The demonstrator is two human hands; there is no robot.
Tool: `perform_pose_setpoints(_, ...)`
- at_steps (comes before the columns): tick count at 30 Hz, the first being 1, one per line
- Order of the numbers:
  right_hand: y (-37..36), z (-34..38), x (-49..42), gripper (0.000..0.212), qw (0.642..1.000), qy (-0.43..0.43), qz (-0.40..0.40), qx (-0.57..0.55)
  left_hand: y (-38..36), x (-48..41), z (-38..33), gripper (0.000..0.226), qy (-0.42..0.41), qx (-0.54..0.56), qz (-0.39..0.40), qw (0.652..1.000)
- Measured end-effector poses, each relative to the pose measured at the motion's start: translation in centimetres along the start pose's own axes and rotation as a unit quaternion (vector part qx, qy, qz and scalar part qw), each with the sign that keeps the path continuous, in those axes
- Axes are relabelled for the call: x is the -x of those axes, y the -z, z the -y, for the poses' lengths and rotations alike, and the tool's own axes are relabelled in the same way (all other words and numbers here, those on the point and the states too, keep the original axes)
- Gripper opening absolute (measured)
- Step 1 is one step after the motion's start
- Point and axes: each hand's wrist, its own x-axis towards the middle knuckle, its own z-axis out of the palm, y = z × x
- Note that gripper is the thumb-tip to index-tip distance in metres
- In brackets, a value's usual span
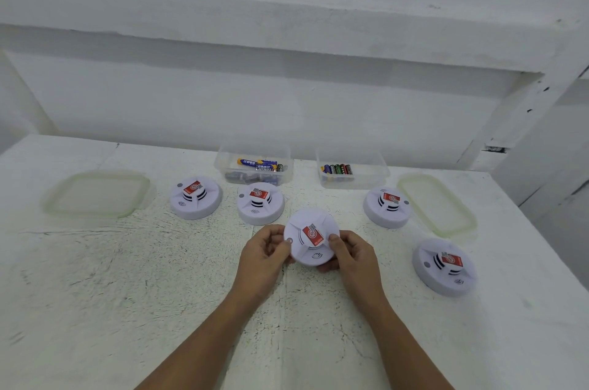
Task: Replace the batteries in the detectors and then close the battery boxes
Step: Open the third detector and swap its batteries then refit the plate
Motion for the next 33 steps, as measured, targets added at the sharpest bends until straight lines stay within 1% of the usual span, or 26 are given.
perform_pose_setpoints(6, 0.2, -0.7, -0.2, 0.016, 1.0, 0.009, 0.001, 0.007, 0.0, 0.2, 0.1, 0.021, -0.016, -0.017, 0.0, 1.0)
perform_pose_setpoints(10, 0.2, -1.2, -0.3, 0.015, 0.999, 0.027, -0.003, 0.027, -0.1, 0.5, 0.0, 0.025, -0.054, -0.072, -0.022, 0.996)
perform_pose_setpoints(16, 0.1, -1.1, -1.1, 0.019, 0.998, 0.046, -0.012, 0.038, -0.9, -0.1, -0.3, 0.033, -0.092, -0.115, -0.049, 0.988)
perform_pose_setpoints(20, 0.7, 0.0, -3.1, 0.013, 0.99, 0.072, -0.056, 0.106, -2.8, -2.0, -1.2, 0.034, -0.094, -0.143, -0.059, 0.983)
perform_pose_setpoints(23, 1.2, 0.3, -4.9, 0.018, 0.985, 0.051, -0.066, 0.151, -4.4, -3.2, -1.7, 0.027, -0.089, -0.143, -0.062, 0.984)
perform_pose_setpoints(25, 1.4, 0.3, -5.6, 0.024, 0.985, 0.034, -0.061, 0.156, -5.0, -3.8, -1.7, 0.028, -0.09, -0.142, -0.06, 0.984)
perform_pose_setpoints(27, 1.5, 0.5, -6.2, 0.029, 0.986, 0.02, -0.054, 0.154, -5.4, -4.5, -1.6, 0.028, -0.097, -0.166, -0.069, 0.979)
perform_pose_setpoints(30, 1.6, 0.7, -6.9, 0.025, 0.987, -0.001, -0.047, 0.155, -5.7, -5.2, -1.4, 0.024, -0.108, -0.196, -0.085, 0.971)
perform_pose_setpoints(33, 1.5, 1.1, -7.2, 0.023, 0.985, 0.002, -0.037, 0.168, -6.1, -5.7, -1.2, 0.018, -0.108, -0.223, -0.1, 0.964)
